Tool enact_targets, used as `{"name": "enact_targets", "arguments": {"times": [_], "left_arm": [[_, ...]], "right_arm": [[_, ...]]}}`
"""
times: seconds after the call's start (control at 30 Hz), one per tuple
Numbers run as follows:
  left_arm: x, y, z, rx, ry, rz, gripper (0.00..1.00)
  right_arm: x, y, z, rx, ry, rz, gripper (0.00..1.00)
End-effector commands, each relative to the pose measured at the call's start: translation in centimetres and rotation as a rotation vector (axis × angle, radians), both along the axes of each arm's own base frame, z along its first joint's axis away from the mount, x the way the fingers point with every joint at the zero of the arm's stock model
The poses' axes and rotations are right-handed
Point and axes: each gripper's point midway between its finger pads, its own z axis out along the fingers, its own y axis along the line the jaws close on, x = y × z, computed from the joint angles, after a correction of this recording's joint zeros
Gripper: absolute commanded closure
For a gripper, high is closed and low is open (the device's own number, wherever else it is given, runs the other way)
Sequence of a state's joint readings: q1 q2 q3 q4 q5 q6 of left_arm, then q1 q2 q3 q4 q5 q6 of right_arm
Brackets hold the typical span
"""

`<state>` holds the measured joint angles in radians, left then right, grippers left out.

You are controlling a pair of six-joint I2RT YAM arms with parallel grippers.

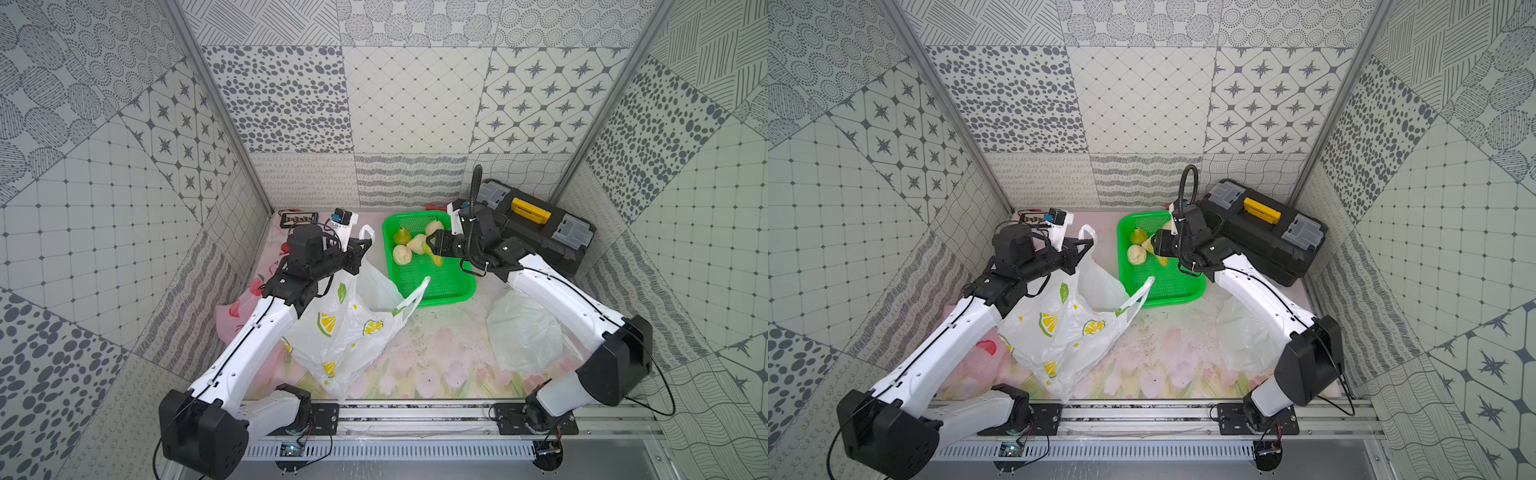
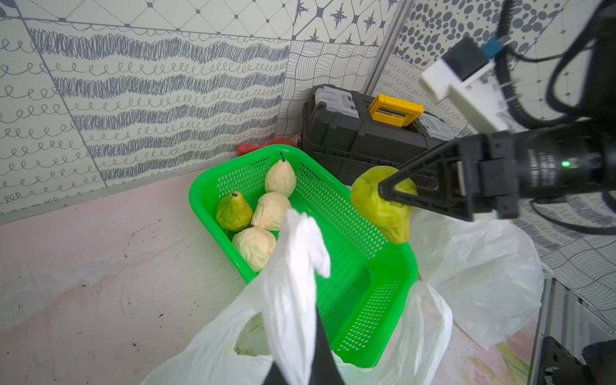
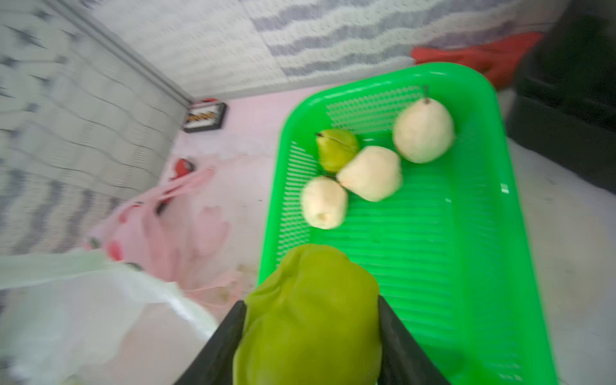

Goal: Place the pears into plastic bags & tie knots
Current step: Pick up the pear from the basket, then place the pear in the plastic bag, then pick up the pear from the basket.

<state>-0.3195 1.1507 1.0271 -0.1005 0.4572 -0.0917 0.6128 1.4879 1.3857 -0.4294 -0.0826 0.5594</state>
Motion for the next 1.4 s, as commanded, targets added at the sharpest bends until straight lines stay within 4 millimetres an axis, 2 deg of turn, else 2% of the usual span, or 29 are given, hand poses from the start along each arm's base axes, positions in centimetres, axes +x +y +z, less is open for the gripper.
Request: {"name": "enact_targets", "arguments": {"times": [0.0,0.07,0.1,0.17,0.27,0.33,0.43,0.53,0.6,0.67,0.8,0.93,1.0,1.07,1.17,1.27,1.37], "left_arm": [[0.3,-0.3,1.2,-0.023,-0.012,0.004,1.00],[0.3,-0.4,1.4,-0.029,-0.011,0.004,1.00],[0.2,-0.4,1.5,-0.030,-0.010,0.003,1.00],[0.2,-0.4,1.5,-0.030,-0.005,0.001,1.00],[0.1,-0.6,1.7,-0.040,-0.008,-0.007,1.00],[0.1,-0.7,1.6,-0.047,-0.007,-0.008,1.00],[0.1,-0.8,1.5,-0.048,-0.002,-0.011,1.00],[0.1,-0.7,1.3,-0.040,-0.001,-0.008,1.00],[0.1,-0.7,1.1,-0.033,0.000,-0.004,1.00],[0.2,-0.6,1.0,-0.029,-0.001,0.001,1.00],[0.5,-0.2,0.5,-0.017,0.010,0.025,1.00],[1.0,0.6,-0.5,0.021,0.044,0.087,1.00],[1.3,1.3,-1.0,0.040,0.058,0.126,1.00],[1.4,1.6,-1.3,0.044,0.067,0.151,1.00],[1.4,1.3,-1.2,0.010,0.075,0.144,1.00],[1.3,0.9,-0.9,-0.017,0.083,0.129,1.00],[1.1,0.5,-1.1,-0.020,0.095,0.115,1.00]], "right_arm": [[-2.8,6.0,1.7,0.252,0.037,0.127,0.64],[-4.5,9.1,1.4,0.310,0.048,0.198,0.64],[-5.1,10.5,0.5,0.307,0.070,0.223,0.64],[-6.1,13.1,-1.7,0.291,0.117,0.267,0.63],[-6.4,15.7,-5.8,0.269,0.203,0.281,0.63],[-6.3,16.7,-8.0,0.218,0.223,0.279,0.63],[-6.1,17.5,-10.3,0.133,0.226,0.281,0.57],[-6.2,17.5,-11.5,0.079,0.253,0.292,0.40],[-6.5,17.3,-11.3,0.062,0.257,0.313,0.30],[-6.7,16.6,-10.2,0.052,0.245,0.328,0.24],[-6.2,13.9,-7.2,0.068,0.227,0.319,0.20],[-3.5,8.7,-3.7,0.086,0.160,0.215,0.22],[-1.0,5.4,-3.4,0.075,0.132,0.115,0.23],[1.8,2.2,-4.9,0.039,0.149,0.006,0.25],[5.6,-1.4,-8.7,-0.063,0.206,-0.158,0.24],[8.9,-2.9,-10.9,-0.109,0.225,-0.275,0.20],[11.7,-2.6,-12.6,-0.106,0.233,-0.332,0.18]]}}
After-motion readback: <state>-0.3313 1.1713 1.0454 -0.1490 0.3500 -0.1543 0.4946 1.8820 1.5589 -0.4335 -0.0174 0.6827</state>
